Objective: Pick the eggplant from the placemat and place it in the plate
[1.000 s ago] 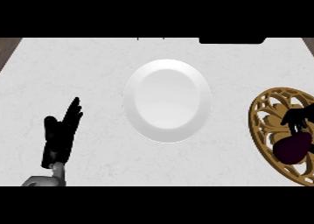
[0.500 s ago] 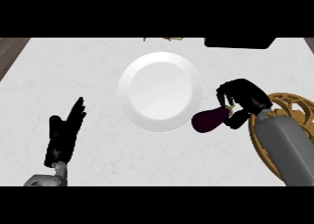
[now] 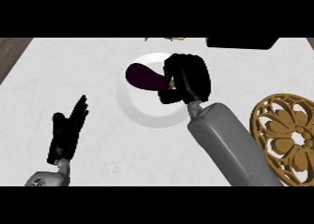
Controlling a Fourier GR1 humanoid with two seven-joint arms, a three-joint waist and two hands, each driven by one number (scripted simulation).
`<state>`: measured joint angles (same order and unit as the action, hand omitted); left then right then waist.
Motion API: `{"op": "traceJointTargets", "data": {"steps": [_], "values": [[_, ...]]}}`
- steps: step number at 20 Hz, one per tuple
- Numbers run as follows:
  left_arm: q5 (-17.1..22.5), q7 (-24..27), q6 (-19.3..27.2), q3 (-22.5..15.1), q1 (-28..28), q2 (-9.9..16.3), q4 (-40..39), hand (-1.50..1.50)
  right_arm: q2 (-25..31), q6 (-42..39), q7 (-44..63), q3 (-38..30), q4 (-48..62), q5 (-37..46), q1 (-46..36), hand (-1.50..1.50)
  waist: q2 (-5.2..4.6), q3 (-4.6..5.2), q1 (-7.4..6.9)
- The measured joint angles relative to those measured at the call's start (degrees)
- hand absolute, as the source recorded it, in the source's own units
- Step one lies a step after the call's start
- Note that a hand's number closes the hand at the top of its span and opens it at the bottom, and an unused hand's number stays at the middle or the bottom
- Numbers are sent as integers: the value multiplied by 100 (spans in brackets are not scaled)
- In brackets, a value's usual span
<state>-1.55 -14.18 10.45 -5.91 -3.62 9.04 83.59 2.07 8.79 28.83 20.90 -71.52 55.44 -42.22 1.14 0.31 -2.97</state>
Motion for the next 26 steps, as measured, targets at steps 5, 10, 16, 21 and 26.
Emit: {"op": "traceJointTargets", "data": {"steps": [5, 10, 16, 21, 26], "values": [[-37, 141, 10, -37, 79, -50, -26, 0, -144, 551, 2157, 757, -75, 419, -638, 150, -57, -11, -3], [-33, 200, 27, 57, 35, -54, -92, 0, -162, 687, 3155, 1277, 220, 432, -1184, 150, -100, -19, 68], [-32, 122, -3, 149, 44, 3, -14, 0, -166, 841, 3184, 1207, 869, 243, -1399, 150, -122, -26, 132], [-63, 149, 22, 170, 25, -65, -53, 0, -180, 1065, 2937, 989, 1619, 1, -1402, 150, -135, -28, 156], [-82, 126, 5, 165, 141, -68, 66, 0, -181, 1045, 2357, 524, 2263, -606, -1257, 150, -144, -30, 168]]}}
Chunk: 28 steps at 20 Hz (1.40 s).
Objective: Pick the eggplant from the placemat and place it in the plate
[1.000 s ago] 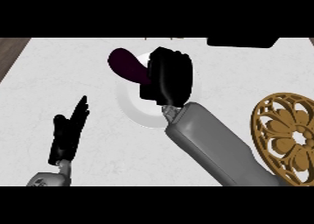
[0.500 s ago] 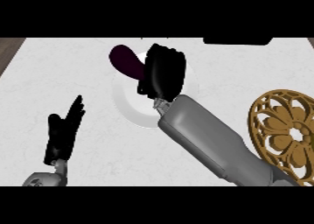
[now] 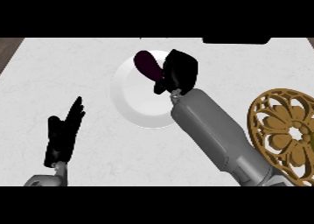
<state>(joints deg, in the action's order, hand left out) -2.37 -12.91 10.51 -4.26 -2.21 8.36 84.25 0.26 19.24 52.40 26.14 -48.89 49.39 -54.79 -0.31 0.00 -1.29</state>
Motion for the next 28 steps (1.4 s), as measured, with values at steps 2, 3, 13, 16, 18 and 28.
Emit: {"op": "traceJointTargets", "data": {"steps": [2, 3, 13, 16, 18, 28], "values": [[-3, -34, -15, 8, -8, 9, 39, 0, -10, -53, -173, -38, 149, -378, 70, 150, -5, -1, -17], [-18, -25, -6, 0, 5, -1, 44, 0, -14, -181, -273, -94, 232, -534, 106, 150, -5, -1, -13], [-38, 64, -35, 83, 25, -40, -35, 0, 13, -576, -1655, -486, 390, -1392, 386, -150, 15, -2, 63], [-31, 67, -24, 120, 63, -27, 12, 0, -7, -82, -2255, -718, -6, -1689, 584, -150, 18, -8, 75], [-37, 38, -16, 108, 53, -42, 32, 0, -14, 282, -2624, -971, -331, -1974, 675, -150, 21, -11, 90], [-19, -38, -87, 223, -6, -6, 11, 0, 3, 422, -3981, -1586, -1814, -3323, 1961, -150, 35, -4, 139]]}}
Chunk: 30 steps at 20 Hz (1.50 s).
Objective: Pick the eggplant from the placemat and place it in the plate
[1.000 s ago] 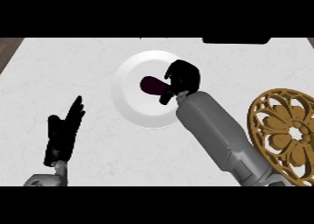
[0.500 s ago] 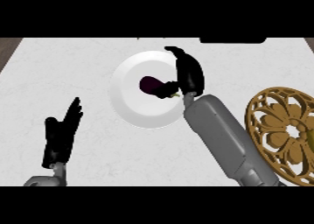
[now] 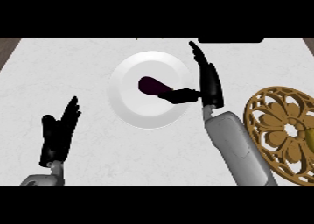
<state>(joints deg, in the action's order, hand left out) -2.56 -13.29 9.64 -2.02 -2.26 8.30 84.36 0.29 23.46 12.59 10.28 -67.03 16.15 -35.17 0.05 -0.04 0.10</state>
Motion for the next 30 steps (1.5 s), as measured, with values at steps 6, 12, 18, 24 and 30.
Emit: {"op": "traceJointTargets", "data": {"steps": [6, 12, 18, 24, 30], "values": [[-114, 42, 9, -11, -55, -112, -104, 0, -13, -67, -1026, -91, 330, -500, 197, -150, -8, 2, -37], [-94, -11, -142, 114, -6, -95, 5, 0, 0, -73, -1228, -50, 281, -452, 391, -150, -6, 3, -33], [-125, -18, -218, 168, -12, -122, 2, 0, -22, 351, -1046, 177, 582, -277, 295, -150, -6, 5, -43], [-151, 36, -260, 258, -95, -165, -126, 0, -27, 596, -1125, 286, 765, -147, 483, -150, -7, 4, -35], [-319, 196, -163, 144, 49, -337, -106, 0, 57, 594, -1022, 71, 834, 87, 504, -150, -3, 1, -29]]}}
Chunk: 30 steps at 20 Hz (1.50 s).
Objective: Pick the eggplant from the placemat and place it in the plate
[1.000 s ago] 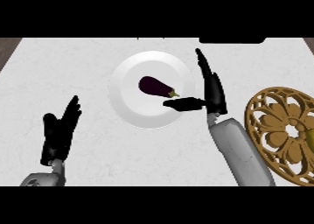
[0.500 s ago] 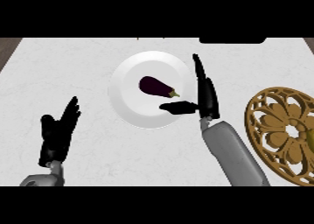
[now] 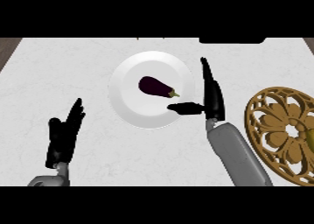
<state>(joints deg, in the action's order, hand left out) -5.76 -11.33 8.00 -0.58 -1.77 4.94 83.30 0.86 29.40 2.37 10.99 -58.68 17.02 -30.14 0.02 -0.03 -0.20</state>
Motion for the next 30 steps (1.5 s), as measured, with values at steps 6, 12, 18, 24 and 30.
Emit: {"op": "traceJointTargets", "data": {"steps": [6, 12, 18, 24, 30], "values": [[-42, -204, -24, 25, 55, 0, 222, 0, 76, -180, -33, -194, -146, 140, 301, -150, 0, 2, 4], [-65, -163, -57, 49, 70, -32, 180, 0, 343, -352, -110, -450, -500, 175, 711, -150, 1, 3, 13], [-79, -43, -110, 110, 52, -37, 80, 0, 433, -462, -348, -735, -744, 120, 1019, -150, 2, -1, 14], [-80, -125, -127, 143, -6, -50, 108, 0, 676, -476, -421, -1116, -844, 71, 1204, -150, 2, 0, 15], [-177, -347, -75, 116, -62, -86, 239, 0, 684, -391, -428, -1292, -663, 184, 1174, -150, -2, 1, 9]]}}
